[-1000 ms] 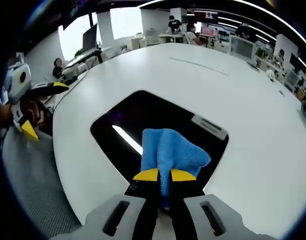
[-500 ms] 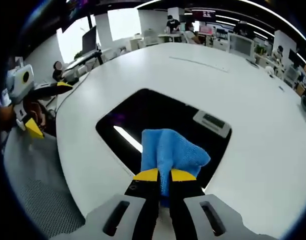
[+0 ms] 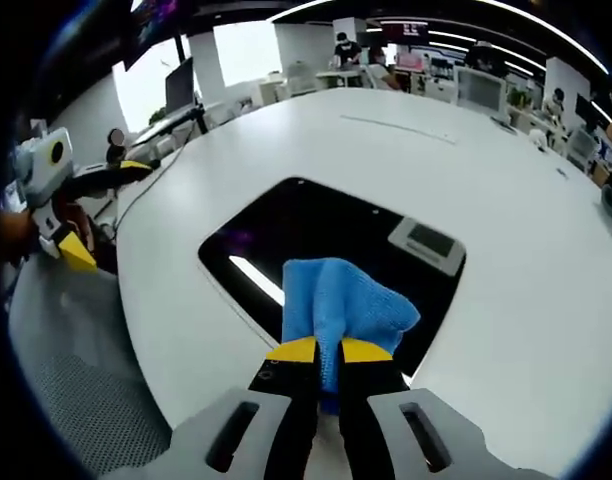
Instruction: Wipe the mirror surface with the cleaning cloth until all visible marks leave the cleaned area.
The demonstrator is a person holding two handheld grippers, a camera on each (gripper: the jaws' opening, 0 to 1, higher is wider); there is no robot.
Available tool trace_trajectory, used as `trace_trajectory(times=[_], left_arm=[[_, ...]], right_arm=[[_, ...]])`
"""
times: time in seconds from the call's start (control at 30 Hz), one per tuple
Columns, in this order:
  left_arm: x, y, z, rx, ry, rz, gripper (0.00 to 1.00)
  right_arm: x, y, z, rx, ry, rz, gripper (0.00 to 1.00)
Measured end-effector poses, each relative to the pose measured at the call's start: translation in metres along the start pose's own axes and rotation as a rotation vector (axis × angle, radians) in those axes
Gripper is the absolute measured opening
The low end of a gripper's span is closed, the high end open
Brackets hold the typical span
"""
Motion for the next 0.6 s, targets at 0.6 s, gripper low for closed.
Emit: trace_trajectory(times=[0.6], left_arm=[[-0.0002,0.0032,0.0049,-0.038,0.03,-0.019,0.99]], right_arm=[[-0.0009,-0.0014,0.0008,0.003,-0.014,-0.001,0.02]])
Point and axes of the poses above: the point that each gripper's makers call its tool centre point, and the gripper's own axes: x roughly backward along the fingers, z roughly to its right, y roughly out of its underside, the point moved 6 cm from there along x, roughly backward along the fingers, and after that the axes turned 7 degrees about -y, right-handed, at the moved point
